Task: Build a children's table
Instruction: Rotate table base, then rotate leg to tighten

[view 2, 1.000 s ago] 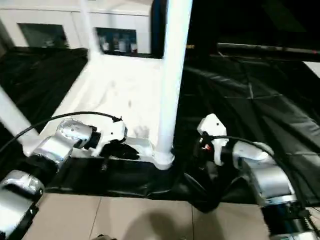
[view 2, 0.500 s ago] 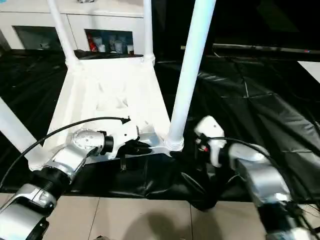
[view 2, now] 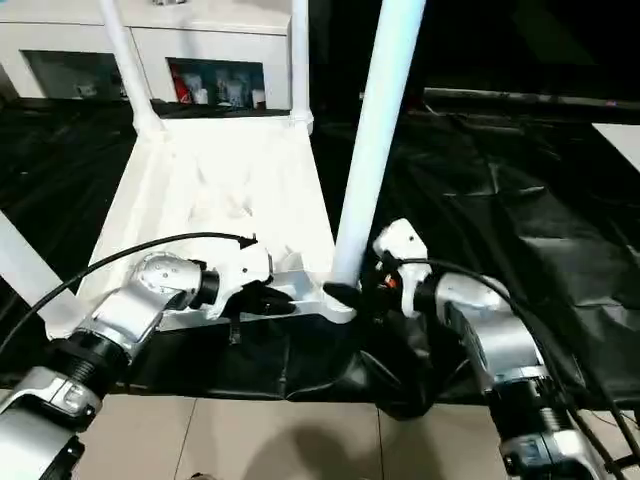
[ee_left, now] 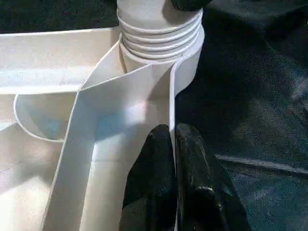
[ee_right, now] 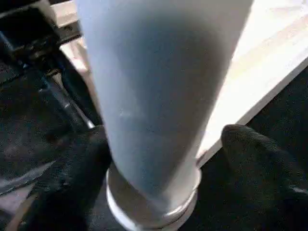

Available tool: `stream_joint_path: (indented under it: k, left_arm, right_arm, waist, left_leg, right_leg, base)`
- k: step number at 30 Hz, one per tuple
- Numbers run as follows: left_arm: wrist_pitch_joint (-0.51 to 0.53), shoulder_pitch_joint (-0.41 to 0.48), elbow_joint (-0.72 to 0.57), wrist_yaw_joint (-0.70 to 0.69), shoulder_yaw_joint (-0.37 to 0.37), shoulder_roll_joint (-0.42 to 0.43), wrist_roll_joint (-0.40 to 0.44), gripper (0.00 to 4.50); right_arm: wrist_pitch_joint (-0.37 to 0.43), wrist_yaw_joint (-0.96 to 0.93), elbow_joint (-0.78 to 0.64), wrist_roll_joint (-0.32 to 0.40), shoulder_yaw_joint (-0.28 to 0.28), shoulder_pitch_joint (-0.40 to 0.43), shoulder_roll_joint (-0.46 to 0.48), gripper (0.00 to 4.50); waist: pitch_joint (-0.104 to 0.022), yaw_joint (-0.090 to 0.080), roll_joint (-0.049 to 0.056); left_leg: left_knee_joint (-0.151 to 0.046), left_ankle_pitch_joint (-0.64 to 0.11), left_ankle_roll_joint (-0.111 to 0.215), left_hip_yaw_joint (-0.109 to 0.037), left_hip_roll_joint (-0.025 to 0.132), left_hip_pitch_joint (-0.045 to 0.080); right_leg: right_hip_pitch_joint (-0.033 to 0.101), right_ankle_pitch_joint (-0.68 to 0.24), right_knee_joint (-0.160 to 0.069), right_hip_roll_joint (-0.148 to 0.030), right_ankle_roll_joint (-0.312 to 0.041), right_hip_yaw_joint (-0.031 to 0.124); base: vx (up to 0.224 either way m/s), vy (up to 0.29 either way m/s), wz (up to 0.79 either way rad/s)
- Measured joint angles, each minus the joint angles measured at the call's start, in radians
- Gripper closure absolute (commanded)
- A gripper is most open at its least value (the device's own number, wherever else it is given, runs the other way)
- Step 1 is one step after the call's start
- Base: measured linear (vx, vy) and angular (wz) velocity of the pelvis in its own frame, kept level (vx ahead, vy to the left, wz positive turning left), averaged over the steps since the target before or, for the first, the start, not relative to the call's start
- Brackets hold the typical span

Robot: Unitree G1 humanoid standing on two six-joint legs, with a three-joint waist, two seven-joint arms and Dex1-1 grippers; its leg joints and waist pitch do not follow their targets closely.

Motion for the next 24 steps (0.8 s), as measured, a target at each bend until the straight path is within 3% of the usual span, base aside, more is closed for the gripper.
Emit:
stream_joint_path:
  k: [15, 19, 24]
  left_arm:
    - [0.023, 0.004, -0.023, -0.013, 0.000, 0.018, -0.001, 4.50]
    - [0.041, 0.004, -0.008, 0.014, 0.016, 0.010, -0.003, 4.50]
    - [0.086, -0.029, 0.067, 0.127, 0.034, -0.060, 0.011, 4.50]
  right_arm:
    - [-0.024, 0.050, 0.067, 0.004, 0.016, -0.032, 0.022, 2.08]
    - [-0.027, 0.001, 0.099, 0.024, -0.016, -0.027, 0.070, 2.30]
    - [-0.032, -0.217, 0.126, 0.017, -0.082, -0.002, 0.175, 2.40]
  waist:
    - [0.000, -0.008, -0.009]
    - [-0.002, -0.013, -0.012]
    - [-0.009, -0.018, -0.022]
  left_leg:
    - [0.000, 0.000, 0.000, 0.000, 0.000, 0.000]
    - [0.000, 0.000, 0.000, 0.000, 0.000, 0.003]
    - [0.000, 0.000, -0.001, -0.002, 0.000, 0.006]
  right_leg:
    - [0.000, 0.000, 0.000, 0.000, 0.000, 0.000]
    - [0.000, 0.000, 0.000, 0.000, 0.000, 0.000]
    - [0.001, -0.002, -0.003, 0.000, 0.004, -0.002]
  base:
    - [0.000, 0.000, 0.00]
    - [0.000, 0.000, 0.00]
    - [0.000, 0.000, 0.00]
